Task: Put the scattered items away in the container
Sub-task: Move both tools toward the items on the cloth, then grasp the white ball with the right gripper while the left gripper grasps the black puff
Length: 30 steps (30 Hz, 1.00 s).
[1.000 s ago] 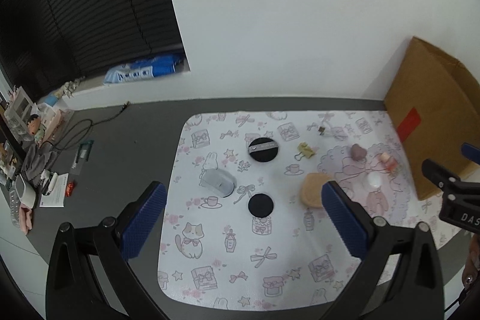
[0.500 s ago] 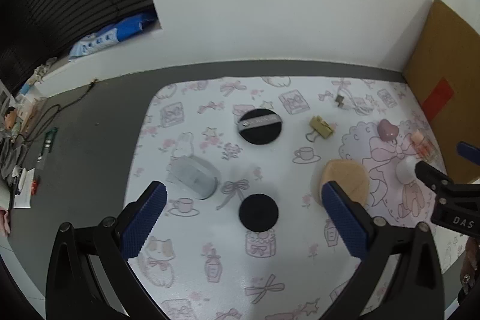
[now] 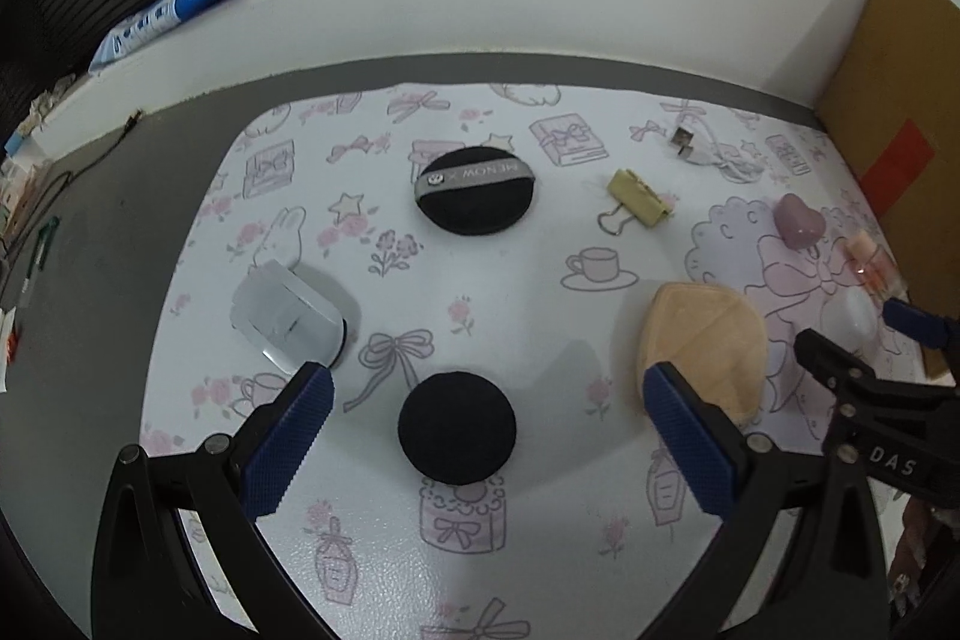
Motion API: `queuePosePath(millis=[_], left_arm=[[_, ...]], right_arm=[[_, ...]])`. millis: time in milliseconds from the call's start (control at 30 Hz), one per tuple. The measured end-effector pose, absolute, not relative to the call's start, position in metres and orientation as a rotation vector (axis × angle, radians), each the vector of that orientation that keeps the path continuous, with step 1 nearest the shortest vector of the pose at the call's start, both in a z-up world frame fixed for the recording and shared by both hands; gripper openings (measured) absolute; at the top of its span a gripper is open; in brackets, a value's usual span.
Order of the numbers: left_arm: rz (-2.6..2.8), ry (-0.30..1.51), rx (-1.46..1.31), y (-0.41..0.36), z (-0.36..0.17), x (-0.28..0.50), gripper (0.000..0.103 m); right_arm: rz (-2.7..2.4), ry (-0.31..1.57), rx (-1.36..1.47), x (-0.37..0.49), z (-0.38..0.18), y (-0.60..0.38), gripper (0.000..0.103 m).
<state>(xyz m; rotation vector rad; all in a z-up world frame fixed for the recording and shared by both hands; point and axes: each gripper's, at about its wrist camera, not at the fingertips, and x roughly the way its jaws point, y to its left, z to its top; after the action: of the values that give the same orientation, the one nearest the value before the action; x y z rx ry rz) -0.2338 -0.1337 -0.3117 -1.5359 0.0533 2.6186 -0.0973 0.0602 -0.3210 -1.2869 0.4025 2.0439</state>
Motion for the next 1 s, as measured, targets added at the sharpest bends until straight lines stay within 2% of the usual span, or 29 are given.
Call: queuePosePath(millis=[100, 433, 600, 800, 900, 933, 967, 1000], left_arm=[[2.610, 0.049, -1.559, -0.133, -0.319, -0.235, 0.103], [2.617, 0.053, -1.591, -0.131, -0.332, -0.240, 0.103], [2.610, 0.058, -1.584, -0.128, -0.330, -0.239, 0.097], [2.608, 0.063, -1.598, -0.126, -0.327, -0.238, 0.081], [2.606, 0.064, -1.594, -0.121, -0.324, -0.234, 0.061], [2.604, 0.068, -1.593, -0.120, -0.323, -0.234, 0.050], [2.600, 0.073, -1.593, -0.118, -0.322, -0.233, 0.040], [2.596, 0.080, -1.595, -0.117, -0.321, -0.232, 0.038]], right_arm=[[2.041, 0.430, -1.309, -0.099, -0.329, 0.060, 0.094], [2.063, 0.477, -1.286, -0.099, -0.332, 0.066, 0.094], [2.073, 0.493, -1.286, -0.098, -0.332, 0.070, 0.093], [2.081, 0.503, -1.292, -0.099, -0.331, 0.074, 0.088], [2.087, 0.500, -1.292, -0.099, -0.329, 0.076, 0.081], [2.091, 0.496, -1.291, -0.100, -0.328, 0.076, 0.079], [2.099, 0.488, -1.291, -0.100, -0.327, 0.077, 0.072], [2.107, 0.482, -1.291, -0.101, -0.326, 0.077, 0.066]])
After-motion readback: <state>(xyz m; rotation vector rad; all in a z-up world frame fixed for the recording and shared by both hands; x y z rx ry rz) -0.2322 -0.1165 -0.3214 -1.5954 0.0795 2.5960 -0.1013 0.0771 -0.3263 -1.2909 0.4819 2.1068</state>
